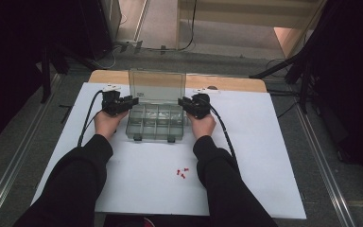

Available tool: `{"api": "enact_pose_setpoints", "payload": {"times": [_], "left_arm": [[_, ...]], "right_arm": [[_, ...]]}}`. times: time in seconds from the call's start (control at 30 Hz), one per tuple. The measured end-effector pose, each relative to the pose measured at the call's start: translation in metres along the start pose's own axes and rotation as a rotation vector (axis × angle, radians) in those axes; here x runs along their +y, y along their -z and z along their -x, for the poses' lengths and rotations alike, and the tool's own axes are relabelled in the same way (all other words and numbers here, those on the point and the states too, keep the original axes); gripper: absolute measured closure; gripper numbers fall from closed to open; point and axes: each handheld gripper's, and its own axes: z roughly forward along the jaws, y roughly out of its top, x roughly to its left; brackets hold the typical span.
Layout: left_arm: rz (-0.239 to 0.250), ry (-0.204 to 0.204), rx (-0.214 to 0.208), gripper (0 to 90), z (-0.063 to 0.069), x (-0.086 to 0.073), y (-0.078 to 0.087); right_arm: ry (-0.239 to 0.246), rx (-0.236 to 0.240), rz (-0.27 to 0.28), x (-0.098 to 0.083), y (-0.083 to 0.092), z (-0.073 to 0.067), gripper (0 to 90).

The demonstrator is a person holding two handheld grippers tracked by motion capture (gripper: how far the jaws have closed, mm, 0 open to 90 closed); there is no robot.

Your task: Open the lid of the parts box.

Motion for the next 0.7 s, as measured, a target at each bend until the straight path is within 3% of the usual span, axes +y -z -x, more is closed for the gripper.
{"api": "enact_pose_setpoints", "payload": {"times": [0.7], "left_arm": [[0.017, 0.059, 0.001, 62.2, -0.0017, -0.0030, -0.0082]], "right_arm": [[-0.059, 0.011, -0.008, -0.0037, -0.0055, 0.0050, 72.3]]}}
